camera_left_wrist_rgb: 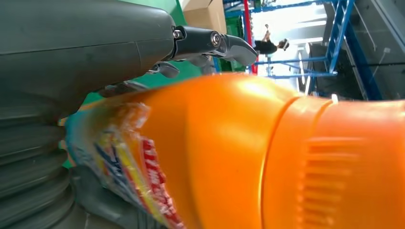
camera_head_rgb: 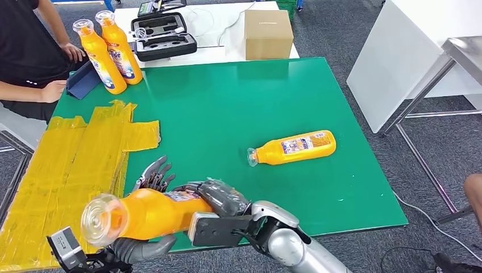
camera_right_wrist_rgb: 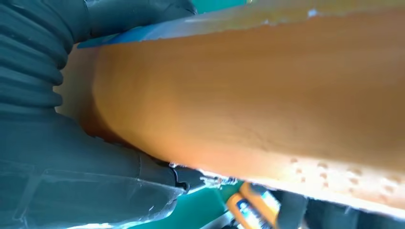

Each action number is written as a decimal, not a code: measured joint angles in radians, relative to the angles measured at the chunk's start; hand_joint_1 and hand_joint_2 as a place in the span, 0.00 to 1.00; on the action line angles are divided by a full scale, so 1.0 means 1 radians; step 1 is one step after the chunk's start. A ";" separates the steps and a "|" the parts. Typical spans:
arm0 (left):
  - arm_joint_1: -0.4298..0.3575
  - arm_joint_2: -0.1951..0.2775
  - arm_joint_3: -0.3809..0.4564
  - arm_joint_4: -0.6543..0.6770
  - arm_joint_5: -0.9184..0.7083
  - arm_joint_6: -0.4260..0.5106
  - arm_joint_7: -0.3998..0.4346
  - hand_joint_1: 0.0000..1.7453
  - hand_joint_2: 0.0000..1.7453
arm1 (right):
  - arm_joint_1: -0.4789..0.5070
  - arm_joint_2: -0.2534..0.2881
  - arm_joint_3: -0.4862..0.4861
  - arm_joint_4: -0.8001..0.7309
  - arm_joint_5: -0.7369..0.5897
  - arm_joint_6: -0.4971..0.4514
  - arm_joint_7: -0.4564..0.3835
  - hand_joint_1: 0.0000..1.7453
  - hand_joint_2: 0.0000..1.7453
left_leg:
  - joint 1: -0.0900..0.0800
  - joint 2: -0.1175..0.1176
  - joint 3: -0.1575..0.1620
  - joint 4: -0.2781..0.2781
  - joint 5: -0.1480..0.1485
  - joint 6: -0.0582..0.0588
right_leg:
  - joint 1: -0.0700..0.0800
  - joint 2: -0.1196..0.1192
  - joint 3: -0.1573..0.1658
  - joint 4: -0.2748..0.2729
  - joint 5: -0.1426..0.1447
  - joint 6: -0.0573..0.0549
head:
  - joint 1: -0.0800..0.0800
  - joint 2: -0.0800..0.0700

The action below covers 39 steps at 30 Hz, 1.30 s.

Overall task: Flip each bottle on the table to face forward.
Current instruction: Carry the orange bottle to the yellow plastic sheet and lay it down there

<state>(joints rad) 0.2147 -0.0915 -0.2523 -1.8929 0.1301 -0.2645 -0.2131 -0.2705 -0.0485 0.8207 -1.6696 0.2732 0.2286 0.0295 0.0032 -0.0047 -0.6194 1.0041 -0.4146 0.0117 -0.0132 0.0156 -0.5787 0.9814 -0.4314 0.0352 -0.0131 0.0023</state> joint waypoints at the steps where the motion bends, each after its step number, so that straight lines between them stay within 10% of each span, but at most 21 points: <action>1: -0.001 0.000 -0.001 0.000 0.000 0.001 0.001 0.00 1.00 | -0.001 0.002 0.006 0.001 0.001 0.002 0.000 1.00 1.00 | 0.000 0.000 0.000 0.000 0.000 0.000 | 0.000 0.000 0.000 0.000 0.000 0.000 | 0.000 0.000; 13: 0.005 0.003 -0.003 0.000 0.012 0.003 -0.002 0.00 1.00 | -0.040 0.013 0.096 0.068 -0.018 0.045 -0.008 1.00 1.00 | 0.000 0.000 0.000 0.000 0.000 0.000 | 0.000 0.000 0.000 0.000 0.000 0.000 | 0.000 0.000; 17: 0.005 0.003 -0.002 0.000 -0.001 0.012 0.004 0.91 1.00 | -0.057 0.013 0.117 0.089 -0.032 0.053 -0.007 1.00 1.00 | 0.000 0.000 0.000 0.000 0.000 0.000 | 0.000 0.000 0.000 0.000 0.000 0.000 | 0.000 0.000; 18: 0.005 0.003 -0.002 0.000 -0.004 0.012 0.005 1.00 1.00 | -0.060 0.013 0.121 0.093 -0.034 0.054 -0.007 1.00 1.00 | 0.000 0.000 0.000 0.000 0.000 0.000 | 0.000 0.000 0.000 0.000 0.000 0.000 | 0.000 0.000; 35: -0.010 0.010 -0.002 0.015 -0.008 0.005 0.009 1.00 1.00 | -0.073 0.013 0.134 0.123 -0.048 0.057 -0.008 1.00 1.00 | 0.000 0.000 0.000 0.000 0.000 0.000 | 0.000 0.000 0.000 0.000 0.000 0.000 | 0.000 0.000; 36: -0.011 0.010 -0.002 0.016 -0.008 0.004 0.009 1.00 1.00 | -0.073 0.013 0.134 0.123 -0.046 0.056 -0.009 0.94 1.00 | 0.000 0.000 0.000 0.000 0.000 0.000 | 0.000 0.000 0.000 0.000 0.000 0.000 | 0.000 0.000; 39: -0.015 0.011 -0.001 0.017 -0.014 0.004 0.009 1.00 1.00 | -0.071 0.013 0.134 0.123 -0.030 0.040 -0.011 0.19 1.00 | 0.000 0.000 0.000 0.000 0.000 0.000 | 0.000 0.000 -0.001 0.000 0.000 0.000 | 0.000 0.000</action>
<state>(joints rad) 0.1996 -0.0809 -0.2537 -1.8760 0.1165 -0.2608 -0.2041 -0.3413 -0.0355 0.9544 -1.5465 0.2428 0.2683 0.0182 0.0031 -0.0045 -0.6193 1.0042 -0.4144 0.0116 -0.0134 0.0157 -0.5793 0.9813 -0.4314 0.0352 -0.0130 0.0023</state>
